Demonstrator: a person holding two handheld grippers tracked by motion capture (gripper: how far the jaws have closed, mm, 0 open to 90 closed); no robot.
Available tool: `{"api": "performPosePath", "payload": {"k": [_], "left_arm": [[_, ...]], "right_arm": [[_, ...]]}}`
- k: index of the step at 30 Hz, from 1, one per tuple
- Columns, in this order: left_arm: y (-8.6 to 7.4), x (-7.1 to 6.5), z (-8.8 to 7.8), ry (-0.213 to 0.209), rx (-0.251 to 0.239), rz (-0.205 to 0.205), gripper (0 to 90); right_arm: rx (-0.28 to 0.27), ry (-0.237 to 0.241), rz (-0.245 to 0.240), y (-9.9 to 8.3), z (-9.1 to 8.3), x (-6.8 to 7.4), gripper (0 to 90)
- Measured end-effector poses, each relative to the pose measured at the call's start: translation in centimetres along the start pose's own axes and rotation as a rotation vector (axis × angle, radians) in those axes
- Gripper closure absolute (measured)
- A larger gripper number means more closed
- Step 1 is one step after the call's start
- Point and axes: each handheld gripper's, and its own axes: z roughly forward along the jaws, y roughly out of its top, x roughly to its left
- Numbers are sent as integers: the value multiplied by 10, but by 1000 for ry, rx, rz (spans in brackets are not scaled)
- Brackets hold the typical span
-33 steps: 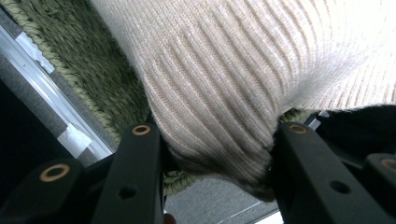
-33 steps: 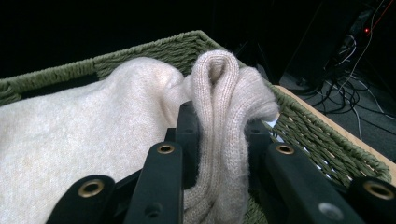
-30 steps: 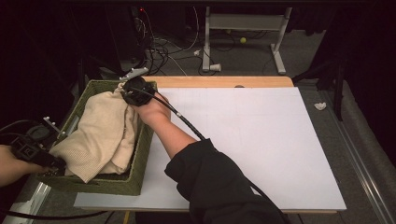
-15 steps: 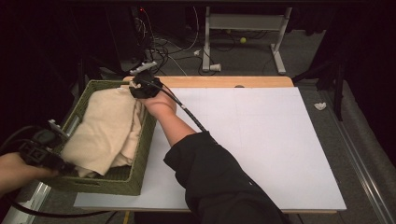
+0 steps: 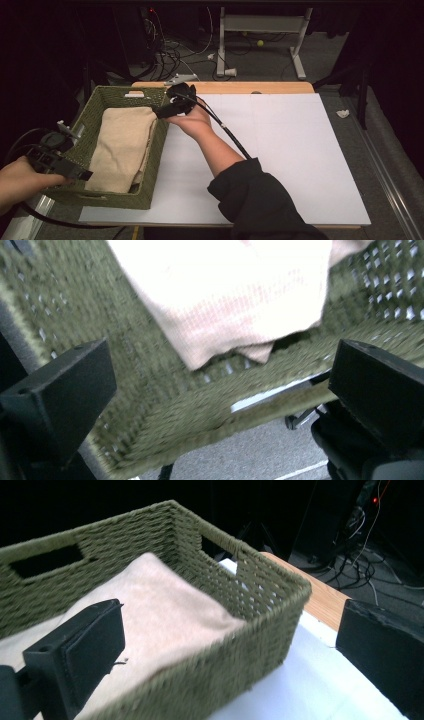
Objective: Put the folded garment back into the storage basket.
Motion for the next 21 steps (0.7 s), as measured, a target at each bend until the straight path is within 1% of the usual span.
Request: {"api": "performPosePath", "payload": {"k": [1,6,8,10,13,14,15,16,17,18,20,21], "left_arm": [[3,-4,-1,-4,8,10,0],[17,-25,-4,3,23,42,0],[24,-34,-4,5,32,54,0],[30,-43,-4,10,35,67,0],[39,-58,-5,-8,42,98,0],[42,-66,-5,-21,30,109,0],[44,-71,-4,-27,26,116,0],[49,-80,-2,-27,27,137,0],[49,-80,-2,-27,27,137,0],[52,-86,0,-32,25,146,0],[59,-94,4,-31,25,158,0],[62,-99,7,-39,21,169,0]], "right_arm": [[-3,-1,-1,-3,-6,1,0],[-38,-8,-3,-23,-37,0,0],[-58,-9,16,-32,-48,-2,0],[-72,-21,26,-42,-59,-4,0],[-71,-23,37,-55,-71,-8,0],[-68,-26,38,-60,-76,-9,0],[-71,-31,42,-65,-81,-10,0],[-70,-36,48,-69,-83,-11,0],[-67,-45,48,-76,-89,-11,0],[-67,-45,48,-76,-89,-11,0],[-69,-55,47,-85,-96,-12,0],[-72,-59,44,-89,-100,-13,0]]}}
